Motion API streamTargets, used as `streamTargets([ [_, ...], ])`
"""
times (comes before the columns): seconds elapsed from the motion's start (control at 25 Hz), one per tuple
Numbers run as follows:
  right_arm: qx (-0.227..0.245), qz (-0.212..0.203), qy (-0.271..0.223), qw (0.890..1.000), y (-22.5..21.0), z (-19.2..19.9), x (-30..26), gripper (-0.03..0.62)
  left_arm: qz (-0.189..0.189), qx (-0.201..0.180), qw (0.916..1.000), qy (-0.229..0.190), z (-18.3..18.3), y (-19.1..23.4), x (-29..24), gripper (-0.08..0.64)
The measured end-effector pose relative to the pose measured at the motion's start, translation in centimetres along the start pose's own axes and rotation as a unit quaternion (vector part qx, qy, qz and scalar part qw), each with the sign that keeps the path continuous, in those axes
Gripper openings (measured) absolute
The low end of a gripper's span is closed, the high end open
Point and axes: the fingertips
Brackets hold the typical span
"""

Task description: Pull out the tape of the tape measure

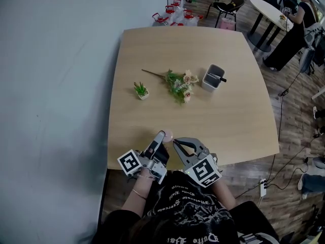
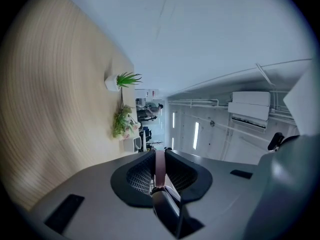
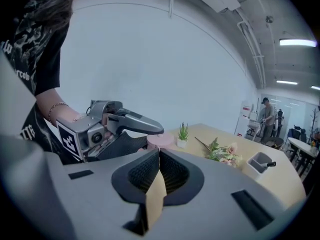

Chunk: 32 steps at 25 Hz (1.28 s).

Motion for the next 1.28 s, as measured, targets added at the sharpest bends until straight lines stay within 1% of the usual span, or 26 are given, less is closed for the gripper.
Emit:
streamTargets([
  [0.08, -0.026, -0.003, -0.002, 1.0, -0.2, 0.1, 0.2, 0.018, 0.003, -0.001, 1.0, -0.003, 0.0, -0.1, 0.2, 0.071],
  [0.32, -0.085, -0.022, 0.006, 0.996, -1.1, 0.9, 0.7, 0.018, -0.002, -0.011, 0.9999, -0.005, -0.4, 0.0, 0.9, 0.071],
  [0.48, -0.077, -0.016, 0.02, 0.997, -1.9, 2.0, 1.0, 0.018, -0.015, -0.017, 0.9997, -0.001, -0.4, 0.7, 1.4, 0.071],
  [0.84, -0.082, 0.01, 0.034, 0.996, -3.5, 3.0, 1.5, 0.018, -0.028, -0.016, 0.9995, -0.001, -0.5, 1.4, 1.7, 0.071],
  [1.04, -0.09, 0.028, 0.042, 0.995, -4.6, 3.6, 1.9, 0.018, -0.036, -0.007, 0.9991, -0.02, -1.2, 1.7, 2.4, 0.071],
  [1.28, -0.099, 0.041, 0.048, 0.993, -5.5, 4.2, 2.4, 0.018, -0.04, -0.008, 0.9984, -0.038, -2.3, 1.7, 3.3, 0.071],
])
Point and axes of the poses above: the fingertips, and each gripper's own axes: x backward along the fingers, y to its left, z out of its underside, and after that the axes turned 12 degrees about z, right-handed
